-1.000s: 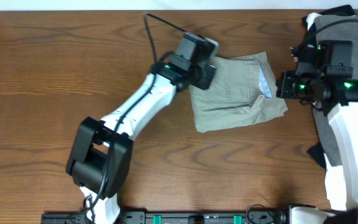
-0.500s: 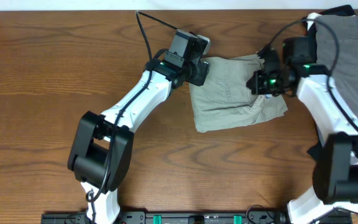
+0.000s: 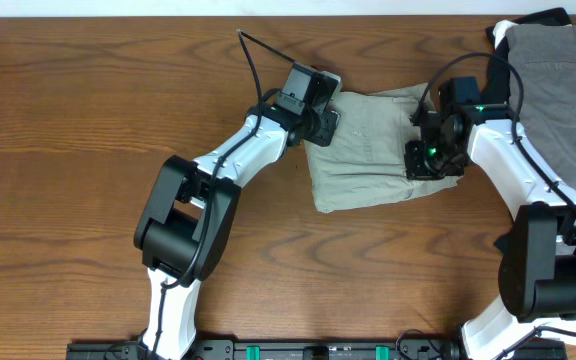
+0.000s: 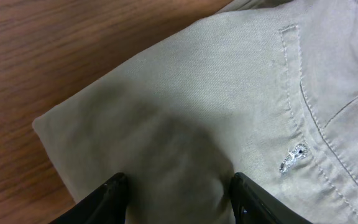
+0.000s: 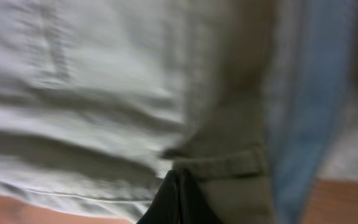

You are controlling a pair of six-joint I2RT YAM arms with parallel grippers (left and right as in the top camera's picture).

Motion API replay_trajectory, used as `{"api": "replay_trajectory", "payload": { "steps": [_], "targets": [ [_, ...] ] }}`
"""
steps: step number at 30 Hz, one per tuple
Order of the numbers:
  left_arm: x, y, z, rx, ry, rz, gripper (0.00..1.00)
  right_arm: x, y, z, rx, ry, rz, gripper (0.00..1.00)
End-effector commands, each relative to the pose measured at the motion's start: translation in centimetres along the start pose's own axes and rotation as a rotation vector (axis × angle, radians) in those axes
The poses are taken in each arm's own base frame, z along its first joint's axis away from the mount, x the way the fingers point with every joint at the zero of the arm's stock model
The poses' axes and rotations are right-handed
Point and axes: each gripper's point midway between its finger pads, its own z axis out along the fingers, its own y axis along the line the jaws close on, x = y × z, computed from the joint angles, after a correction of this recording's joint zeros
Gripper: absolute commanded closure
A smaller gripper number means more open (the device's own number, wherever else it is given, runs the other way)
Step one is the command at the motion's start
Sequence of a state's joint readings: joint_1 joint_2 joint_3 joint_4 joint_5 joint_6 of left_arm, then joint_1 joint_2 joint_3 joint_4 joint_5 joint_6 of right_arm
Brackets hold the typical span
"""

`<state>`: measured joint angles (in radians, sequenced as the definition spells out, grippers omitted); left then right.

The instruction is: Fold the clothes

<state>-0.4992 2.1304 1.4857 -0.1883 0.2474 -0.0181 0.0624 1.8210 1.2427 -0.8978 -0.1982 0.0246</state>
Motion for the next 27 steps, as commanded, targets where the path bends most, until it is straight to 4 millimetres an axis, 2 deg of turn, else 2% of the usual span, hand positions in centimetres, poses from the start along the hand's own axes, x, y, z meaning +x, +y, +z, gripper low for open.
{"api": "replay_trajectory", "payload": {
  "steps": [1,5,11,16,20,23,27],
  "targets": [
    [-0.6,-0.1,0.1,0.000,-0.013,0.025,0.45,1.2,-3.3,0.3,0.169,0.029,0.053,0.99],
    [-0.7,-0.1,0.1,0.001,-0.017,0.026,0.46,1.9,-3.6,1.7,0.167,0.025,0.077,0.99],
    [-0.9,-0.2,0.1,0.002,-0.025,0.028,0.45,3.3,-4.4,4.7,0.175,-0.003,0.092,0.99],
    [-1.7,-0.2,0.0,0.004,-0.058,0.036,0.45,4.9,-6.6,5.8,0.273,-0.011,0.175,0.99],
    [-1.9,-0.3,0.0,0.004,-0.067,0.039,0.45,5.1,-6.8,6.6,0.271,-0.033,0.172,0.99],
    [-1.9,-0.2,0.0,0.004,-0.065,0.038,0.45,3.8,-6.1,5.1,0.247,-0.052,0.160,0.99],
    [-2.8,-0.5,-1.0,0.005,-0.090,0.043,0.45,-0.5,-4.3,-0.1,0.200,-0.160,0.120,0.99]
  ]
}}
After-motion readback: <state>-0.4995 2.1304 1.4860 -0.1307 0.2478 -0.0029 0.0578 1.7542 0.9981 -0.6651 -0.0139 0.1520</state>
